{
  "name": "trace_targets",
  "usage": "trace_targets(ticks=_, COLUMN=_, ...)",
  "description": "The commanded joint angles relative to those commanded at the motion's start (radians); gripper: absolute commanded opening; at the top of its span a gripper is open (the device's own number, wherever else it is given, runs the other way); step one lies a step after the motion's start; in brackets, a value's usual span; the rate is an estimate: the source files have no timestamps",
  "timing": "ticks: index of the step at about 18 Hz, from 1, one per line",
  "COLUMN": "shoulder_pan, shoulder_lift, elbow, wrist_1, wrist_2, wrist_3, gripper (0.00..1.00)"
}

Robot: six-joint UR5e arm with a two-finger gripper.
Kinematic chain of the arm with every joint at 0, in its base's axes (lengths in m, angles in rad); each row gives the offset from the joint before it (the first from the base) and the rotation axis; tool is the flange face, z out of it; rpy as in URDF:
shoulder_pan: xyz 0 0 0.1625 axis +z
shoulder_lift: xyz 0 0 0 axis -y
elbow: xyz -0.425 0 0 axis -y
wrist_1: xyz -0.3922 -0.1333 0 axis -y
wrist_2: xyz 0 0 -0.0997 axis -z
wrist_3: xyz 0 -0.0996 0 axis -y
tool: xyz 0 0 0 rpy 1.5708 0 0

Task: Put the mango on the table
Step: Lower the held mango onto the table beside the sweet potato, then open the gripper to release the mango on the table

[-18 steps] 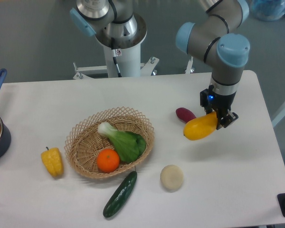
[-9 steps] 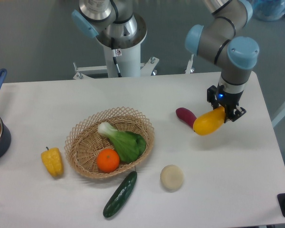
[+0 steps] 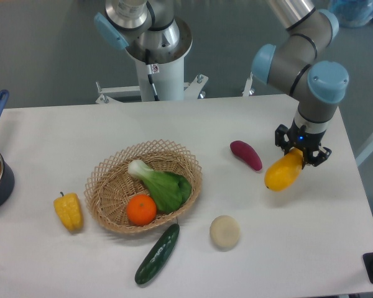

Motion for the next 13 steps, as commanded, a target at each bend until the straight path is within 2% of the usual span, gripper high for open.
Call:
trace_targets(ticks=6, shoulder_pan=-0.006, shoulder_lift=-0.022, elbow=-0.011, wrist_1=0.006, wrist_2=0.002, wrist_3=0.011, gripper=0.47)
trace_targets(ticks=9, shoulder_pan=-0.008, shoulder_lift=-0.026, elbow=-0.012, wrist_1=0.006, wrist_2=0.002, wrist_3=0.006, gripper=0.53)
trace_targets(ticks=13, shoulder_pan=-0.022, shoulder_lift=-0.038, elbow=-0.011, wrist_1=0.005, wrist_2=0.002, wrist_3=0.000, gripper=0.53)
